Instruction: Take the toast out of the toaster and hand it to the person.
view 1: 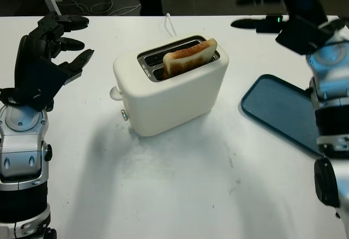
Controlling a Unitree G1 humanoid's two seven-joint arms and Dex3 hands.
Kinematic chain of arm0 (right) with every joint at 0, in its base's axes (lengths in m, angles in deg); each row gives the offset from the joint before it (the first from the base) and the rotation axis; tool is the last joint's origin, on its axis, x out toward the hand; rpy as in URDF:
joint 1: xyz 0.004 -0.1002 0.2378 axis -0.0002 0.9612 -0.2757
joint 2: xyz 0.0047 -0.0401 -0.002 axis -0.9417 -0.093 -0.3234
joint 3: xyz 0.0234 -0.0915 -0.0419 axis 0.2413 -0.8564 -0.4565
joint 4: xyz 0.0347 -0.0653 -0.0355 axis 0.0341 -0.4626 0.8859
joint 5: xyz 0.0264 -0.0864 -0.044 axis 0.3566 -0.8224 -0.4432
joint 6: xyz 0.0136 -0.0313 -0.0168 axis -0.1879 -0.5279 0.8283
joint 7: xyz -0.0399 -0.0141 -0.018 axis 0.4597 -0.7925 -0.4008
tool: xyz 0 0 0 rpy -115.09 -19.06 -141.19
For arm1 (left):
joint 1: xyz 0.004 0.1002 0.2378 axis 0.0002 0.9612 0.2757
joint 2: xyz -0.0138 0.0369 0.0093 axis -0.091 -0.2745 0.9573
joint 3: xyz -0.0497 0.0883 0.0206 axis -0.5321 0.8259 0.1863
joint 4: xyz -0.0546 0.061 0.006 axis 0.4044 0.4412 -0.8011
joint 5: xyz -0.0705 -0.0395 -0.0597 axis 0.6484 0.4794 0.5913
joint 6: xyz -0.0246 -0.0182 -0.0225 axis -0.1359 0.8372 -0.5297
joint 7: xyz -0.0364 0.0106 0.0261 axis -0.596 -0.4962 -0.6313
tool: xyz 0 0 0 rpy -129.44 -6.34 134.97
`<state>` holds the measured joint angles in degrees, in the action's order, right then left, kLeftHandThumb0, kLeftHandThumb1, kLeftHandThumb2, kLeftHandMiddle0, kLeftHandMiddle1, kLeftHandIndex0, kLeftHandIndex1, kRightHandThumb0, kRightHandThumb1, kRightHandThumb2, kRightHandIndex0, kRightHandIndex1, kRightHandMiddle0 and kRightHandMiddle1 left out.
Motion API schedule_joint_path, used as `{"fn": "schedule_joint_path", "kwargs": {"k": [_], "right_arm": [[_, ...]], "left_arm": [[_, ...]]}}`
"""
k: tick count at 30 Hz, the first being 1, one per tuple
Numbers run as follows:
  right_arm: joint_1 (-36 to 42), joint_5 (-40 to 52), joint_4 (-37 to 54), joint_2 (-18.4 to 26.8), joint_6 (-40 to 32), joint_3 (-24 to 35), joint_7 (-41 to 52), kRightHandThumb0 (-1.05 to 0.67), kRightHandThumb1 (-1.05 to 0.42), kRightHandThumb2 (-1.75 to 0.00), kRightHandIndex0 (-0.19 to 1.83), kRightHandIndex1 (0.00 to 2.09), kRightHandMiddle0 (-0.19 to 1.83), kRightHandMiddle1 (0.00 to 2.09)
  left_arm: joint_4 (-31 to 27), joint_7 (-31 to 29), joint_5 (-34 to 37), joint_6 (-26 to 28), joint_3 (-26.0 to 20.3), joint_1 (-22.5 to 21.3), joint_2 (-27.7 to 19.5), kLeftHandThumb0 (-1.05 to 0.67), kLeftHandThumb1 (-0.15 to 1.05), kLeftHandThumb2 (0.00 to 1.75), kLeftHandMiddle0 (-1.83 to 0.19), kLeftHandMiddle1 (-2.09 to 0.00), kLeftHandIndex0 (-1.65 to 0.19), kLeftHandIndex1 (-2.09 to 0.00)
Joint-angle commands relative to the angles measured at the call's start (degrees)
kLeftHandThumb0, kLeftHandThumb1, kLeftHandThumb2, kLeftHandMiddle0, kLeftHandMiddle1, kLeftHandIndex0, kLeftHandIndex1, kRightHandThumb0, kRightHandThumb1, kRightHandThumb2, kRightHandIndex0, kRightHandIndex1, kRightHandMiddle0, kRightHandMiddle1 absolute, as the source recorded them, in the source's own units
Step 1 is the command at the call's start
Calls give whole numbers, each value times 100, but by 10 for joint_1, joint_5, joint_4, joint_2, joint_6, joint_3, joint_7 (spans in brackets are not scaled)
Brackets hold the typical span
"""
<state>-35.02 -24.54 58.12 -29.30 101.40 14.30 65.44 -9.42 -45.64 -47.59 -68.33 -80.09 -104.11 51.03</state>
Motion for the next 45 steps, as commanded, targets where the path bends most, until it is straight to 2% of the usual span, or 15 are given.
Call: {"fn": "schedule_joint_path", "kwargs": {"k": [1,9,15,20,24,26,29,35,45], "right_arm": [[-23,7,-4,3,4,-8,23,-48,-48,0,88,33,92,7],[-64,-36,18,14,31,-51,65,-91,-48,-1,89,36,96,7],[-77,-63,7,8,59,-82,81,-101,-52,-1,94,36,97,7],[-77,-81,20,4,45,-105,105,-102,-59,-2,87,37,94,4],[-77,-89,13,-1,65,-116,108,-99,-62,-1,67,71,93,4],[-77,-95,4,-3,84,-120,98,-103,-64,-1,66,79,95,5],[-75,-98,-9,-7,95,-124,96,-104,-66,-1,65,84,95,5],[-66,-127,-18,-2,110,-136,82,-88,-66,-1,58,90,91,4],[-57,-132,-78,-18,179,-138,35,-83,-70,-1,59,94,94,6]], "left_arm": [[-7,4,-6,5,-1,6,-4,-17,83,37,-27,-115,-34,-77],[0,5,-4,-7,-1,7,-2,-16,83,35,-28,-114,-34,-78],[-2,7,-6,-2,2,4,-3,-16,84,35,-28,-114,-34,-78],[11,9,-1,-22,0,3,0,-17,83,34,-29,-114,-34,-79],[10,9,-7,-20,3,3,-3,-19,84,34,-30,-115,-35,-80],[8,9,-7,-16,4,3,-2,-19,84,33,-29,-114,-35,-80],[6,8,-6,-14,4,2,-4,-19,85,33,-29,-114,-34,-80],[5,9,-5,-11,5,2,-2,-16,86,32,-30,-113,-34,-80],[4,12,-7,-13,5,4,-2,-16,85,31,-29,-114,-34,-80]]}}
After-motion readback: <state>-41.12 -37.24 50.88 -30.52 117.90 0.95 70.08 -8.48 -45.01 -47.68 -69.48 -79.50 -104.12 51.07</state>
